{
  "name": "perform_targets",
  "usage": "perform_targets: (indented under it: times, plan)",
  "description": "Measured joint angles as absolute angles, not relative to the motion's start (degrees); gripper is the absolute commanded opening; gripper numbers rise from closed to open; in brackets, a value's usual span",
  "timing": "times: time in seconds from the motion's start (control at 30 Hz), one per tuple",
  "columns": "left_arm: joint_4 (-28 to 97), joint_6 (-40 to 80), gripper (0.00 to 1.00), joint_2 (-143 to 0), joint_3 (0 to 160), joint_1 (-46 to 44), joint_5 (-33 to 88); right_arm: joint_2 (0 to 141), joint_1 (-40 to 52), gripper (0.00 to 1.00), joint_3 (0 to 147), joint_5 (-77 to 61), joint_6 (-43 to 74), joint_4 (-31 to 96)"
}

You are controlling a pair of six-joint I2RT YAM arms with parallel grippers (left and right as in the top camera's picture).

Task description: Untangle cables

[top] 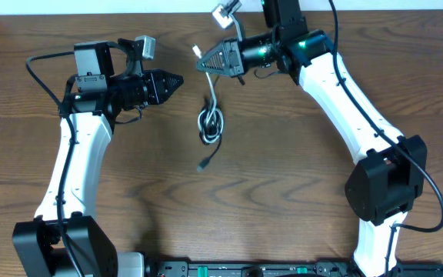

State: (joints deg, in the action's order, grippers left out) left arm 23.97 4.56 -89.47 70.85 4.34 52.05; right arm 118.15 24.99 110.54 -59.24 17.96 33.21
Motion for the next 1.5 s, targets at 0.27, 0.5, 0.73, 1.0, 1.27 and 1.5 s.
perform_targets:
  times: [0.27, 0.5, 0.73, 1.0, 1.27, 1.5]
  plan:
    - [25.3, 4.7, 0.08, -89.5, 70.8, 4.3, 50.0, 118.2, 26.8, 0.5, 110.5, -26.8, 17.1, 44.2]
    - [29.6, 4.7, 0.08, -89.5, 70.8, 5.7, 43.2, 119.6, 31.6, 0.49, 110.5, -17.6, 12.7, 46.8]
    - [33.0, 4.7, 0.08, -89.5, 70.8, 10.1, 41.4, 126.8, 37.6, 0.49, 110.6, -15.8, -2.9, 52.6]
    - [33.2, 4.7, 0.08, -89.5, 70.8, 10.1, 41.4, 130.8, 43.6, 0.38, 110.6, -11.6, -20.4, 54.8]
    - [33.5, 4.7, 0.08, -89.5, 70.8, 10.1, 41.4, 134.6, 43.9, 0.38, 110.6, -9.3, -27.9, 55.6]
    - [33.6, 4.7, 0.08, -89.5, 70.8, 10.1, 41.4, 135.0, 44.0, 0.28, 110.6, -4.6, -33.0, 53.8]
